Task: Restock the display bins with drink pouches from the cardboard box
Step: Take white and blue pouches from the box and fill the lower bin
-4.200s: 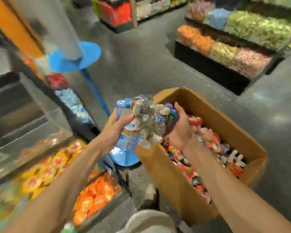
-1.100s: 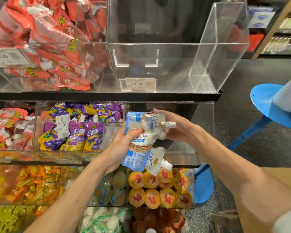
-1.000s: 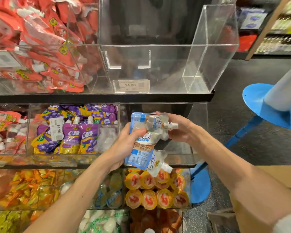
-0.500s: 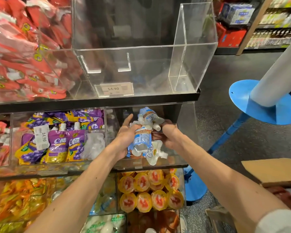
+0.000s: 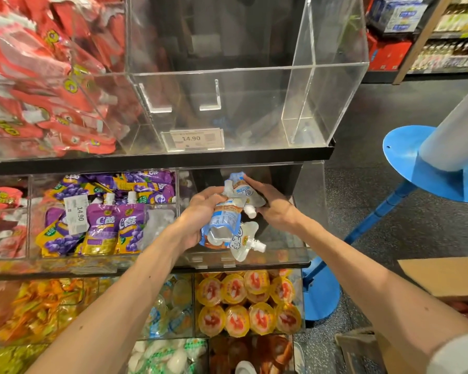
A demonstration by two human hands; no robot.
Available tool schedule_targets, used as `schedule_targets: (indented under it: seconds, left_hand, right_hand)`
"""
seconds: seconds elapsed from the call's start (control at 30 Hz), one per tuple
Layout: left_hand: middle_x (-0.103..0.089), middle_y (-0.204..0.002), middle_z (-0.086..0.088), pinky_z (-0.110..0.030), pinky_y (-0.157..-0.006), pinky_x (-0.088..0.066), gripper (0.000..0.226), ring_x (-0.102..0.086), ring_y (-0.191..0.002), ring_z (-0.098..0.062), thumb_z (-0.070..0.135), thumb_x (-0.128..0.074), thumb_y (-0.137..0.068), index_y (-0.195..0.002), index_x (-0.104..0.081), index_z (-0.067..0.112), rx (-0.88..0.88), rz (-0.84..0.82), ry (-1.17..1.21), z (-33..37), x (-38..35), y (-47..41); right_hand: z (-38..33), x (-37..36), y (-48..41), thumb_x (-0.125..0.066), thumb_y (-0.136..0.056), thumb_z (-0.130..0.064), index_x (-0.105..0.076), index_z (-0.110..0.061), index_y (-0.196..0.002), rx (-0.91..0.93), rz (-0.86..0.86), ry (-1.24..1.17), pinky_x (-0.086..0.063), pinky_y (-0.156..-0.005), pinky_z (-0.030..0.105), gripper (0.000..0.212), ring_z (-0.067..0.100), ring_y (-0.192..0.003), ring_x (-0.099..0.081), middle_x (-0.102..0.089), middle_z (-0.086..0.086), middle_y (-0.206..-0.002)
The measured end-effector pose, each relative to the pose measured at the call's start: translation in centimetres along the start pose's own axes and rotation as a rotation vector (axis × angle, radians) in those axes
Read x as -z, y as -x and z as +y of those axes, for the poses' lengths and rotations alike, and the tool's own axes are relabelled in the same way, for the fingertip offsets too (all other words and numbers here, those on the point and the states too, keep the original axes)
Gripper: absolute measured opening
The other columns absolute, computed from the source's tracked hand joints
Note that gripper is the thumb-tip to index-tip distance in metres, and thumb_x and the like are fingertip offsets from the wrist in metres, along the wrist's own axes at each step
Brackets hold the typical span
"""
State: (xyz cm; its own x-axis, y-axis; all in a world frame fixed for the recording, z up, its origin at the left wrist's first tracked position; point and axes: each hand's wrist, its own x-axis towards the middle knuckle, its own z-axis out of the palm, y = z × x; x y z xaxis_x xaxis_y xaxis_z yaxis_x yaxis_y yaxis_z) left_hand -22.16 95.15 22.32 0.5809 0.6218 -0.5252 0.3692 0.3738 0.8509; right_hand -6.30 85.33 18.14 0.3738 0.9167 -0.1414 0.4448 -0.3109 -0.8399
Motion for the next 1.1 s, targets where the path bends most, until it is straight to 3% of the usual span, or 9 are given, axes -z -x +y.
schedule_targets:
  seconds: [0.1, 0.2, 0.3, 0.4, 0.5, 0.6, 0.87, 1.0, 1.1]
  left_hand:
    - [-0.072, -0.104, -0.014, -0.030, -0.054, -0.056, 0.023, -0.075, -0.072, -0.019, 0.022, -0.053, -0.103, -0.125, -0.057, 0.023, 0.031, 0.048, -0.008, 0.2, 0.6, 0.0]
    - [-0.071, -0.101, -0.014, -0.027, -0.050, -0.054, 0.020, -0.073, -0.069, -0.018, 0.019, -0.053, -0.102, -0.122, -0.057, 0.020, 0.011, 0.108, -0.032, 0.4, 1.4, 0.1]
    - [-0.070, -0.096, -0.013, -0.026, -0.048, -0.053, 0.026, -0.072, -0.065, -0.017, 0.016, -0.052, -0.102, -0.128, -0.053, 0.014, -0.045, 0.198, -0.064, 0.6, 1.9, -0.1]
    - [-0.069, -0.105, -0.014, -0.027, -0.048, -0.054, 0.034, -0.073, -0.074, -0.021, 0.017, -0.052, -0.103, -0.136, -0.049, 0.015, -0.075, 0.244, -0.097, 0.6, 2.2, 0.1]
    - [-0.068, -0.105, -0.014, -0.027, -0.050, -0.055, 0.032, -0.073, -0.078, -0.023, 0.018, -0.052, -0.103, -0.135, -0.048, 0.016, -0.091, 0.245, -0.113, 0.5, 2.3, 0.7]
    - [-0.067, -0.103, -0.012, -0.023, -0.045, -0.052, 0.029, -0.072, -0.076, -0.021, 0.019, -0.050, -0.104, -0.132, -0.047, 0.020, -0.094, 0.262, -0.111, 0.3, 2.3, 1.3]
    - [-0.066, -0.095, -0.004, -0.019, -0.047, -0.051, 0.018, -0.071, -0.071, -0.014, 0.018, -0.051, -0.104, -0.121, -0.050, 0.026, -0.140, 0.270, -0.109, -0.4, 2.4, 1.4]
    - [-0.069, -0.100, -0.008, -0.024, -0.051, -0.054, 0.023, -0.073, -0.073, -0.016, 0.019, -0.052, -0.103, -0.125, -0.051, 0.023, -0.124, 0.261, -0.090, -0.4, 2.4, 1.1]
    - [-0.069, -0.106, -0.010, -0.025, -0.054, -0.055, 0.025, -0.074, -0.080, -0.019, 0.019, -0.052, -0.103, -0.128, -0.052, 0.023, -0.114, 0.229, -0.065, -0.4, 2.3, 0.8]
  right_hand:
    - [1.4, 0.0, -0.5, -0.062, -0.096, -0.011, -0.057, -0.014, -0.137, 0.075, 0.049, 0.332, -0.041, -0.110, 0.030, 0.042, 0.026, -0.131, -0.046, -0.040, 0.010, -0.147]
    - [1.7, 0.1, -0.9, -0.056, -0.100, -0.013, -0.065, -0.005, -0.122, 0.123, 0.034, 0.386, -0.047, -0.094, 0.028, 0.025, 0.028, -0.112, -0.058, -0.057, 0.011, -0.128]
    - [1.6, 0.2, -1.8, -0.047, -0.105, -0.025, -0.063, -0.004, -0.111, -0.092, -0.045, 0.349, -0.048, -0.076, 0.032, 0.028, 0.030, -0.093, -0.064, -0.064, 0.012, -0.109]
    - [2.0, -0.5, -3.6, -0.046, -0.105, -0.031, -0.065, 0.000, -0.107, -0.281, -0.144, 0.321, -0.056, -0.076, 0.037, 0.037, 0.025, -0.083, -0.066, -0.070, 0.015, -0.101]
    - [1.8, -2.0, -5.4, -0.042, -0.106, -0.033, -0.063, -0.001, -0.107, -0.468, -0.242, 0.241, -0.043, -0.054, 0.024, 0.038, 0.016, -0.059, -0.057, -0.069, 0.012, -0.086]
    - [2.2, -3.2, -7.0, -0.043, -0.106, -0.031, -0.060, -0.007, -0.116, -0.620, -0.292, 0.120, -0.042, -0.055, 0.021, 0.031, 0.012, -0.063, -0.062, -0.071, 0.010, -0.097]
    - [3.3, -5.1, -9.0, -0.048, -0.103, -0.018, -0.060, -0.007, -0.079, -0.841, -0.420, 0.035, -0.043, -0.051, 0.017, 0.028, 0.012, -0.063, -0.057, -0.065, 0.005, -0.078]
    - [4.1, -4.9, -9.0, -0.049, -0.104, -0.028, -0.057, -0.010, -0.087, -0.782, -0.437, 0.116, -0.046, -0.043, 0.017, 0.026, 0.014, -0.066, -0.058, -0.070, 0.013, -0.118]
    - [3.8, -4.4, -8.5, -0.058, -0.098, -0.036, -0.058, -0.009, -0.096, -0.501, -0.229, 0.583, -0.059, -0.071, 0.030, 0.027, 0.023, -0.084, -0.070, -0.073, 0.010, -0.106]
